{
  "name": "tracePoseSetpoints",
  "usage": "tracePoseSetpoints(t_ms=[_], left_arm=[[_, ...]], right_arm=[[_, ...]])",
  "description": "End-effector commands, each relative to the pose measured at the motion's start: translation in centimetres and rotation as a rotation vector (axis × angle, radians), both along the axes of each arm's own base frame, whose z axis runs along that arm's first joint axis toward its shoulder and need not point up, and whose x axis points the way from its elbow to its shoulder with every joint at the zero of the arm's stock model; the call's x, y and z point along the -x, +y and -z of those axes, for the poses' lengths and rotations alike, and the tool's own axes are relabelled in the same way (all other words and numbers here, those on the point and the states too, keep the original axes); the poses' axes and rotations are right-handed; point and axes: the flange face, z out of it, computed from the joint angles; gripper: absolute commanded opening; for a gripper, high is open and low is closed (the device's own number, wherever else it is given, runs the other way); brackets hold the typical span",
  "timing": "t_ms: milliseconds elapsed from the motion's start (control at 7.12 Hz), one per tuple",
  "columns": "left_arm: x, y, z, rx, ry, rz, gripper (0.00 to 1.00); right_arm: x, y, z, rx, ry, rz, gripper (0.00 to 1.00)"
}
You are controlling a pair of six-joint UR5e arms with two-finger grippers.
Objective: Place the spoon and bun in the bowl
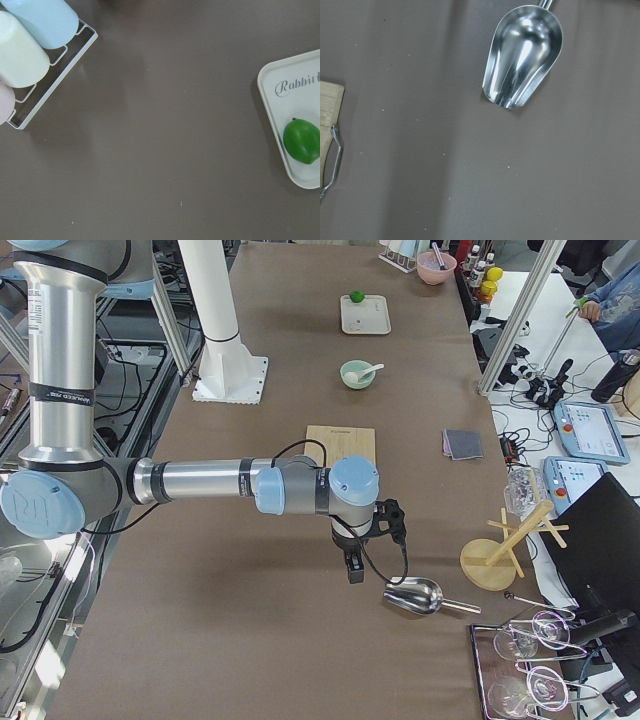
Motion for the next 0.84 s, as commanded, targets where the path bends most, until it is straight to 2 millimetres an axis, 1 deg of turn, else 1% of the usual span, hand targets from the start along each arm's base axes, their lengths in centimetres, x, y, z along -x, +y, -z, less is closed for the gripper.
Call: tracePoseSetpoints(t_ms=[0,421,561,702], left_arm=[[0.0,0.1,-0.5,0.007,0.002,0.003,0.98],[-0.1,-0.2,-0.4,0.015,0.004,0.011,0.98],[-0.3,-0.8,0.2,-0.014,-0.004,0.010,0.98],[-0.4,-1.2,-0.4,-0.050,-0.002,0.014,0.98]], right_arm=[[0.0,0.1,-0.2,0.005,0.000,-0.001,1.00],[0.0,0.0,-0.2,-0.014,-0.001,0.001,1.00],[0.0,0.0,-0.3,-0.013,0.001,0.000,1.00],[0.0,0.0,-0.2,-0.009,0.000,-0.005,1.00]])
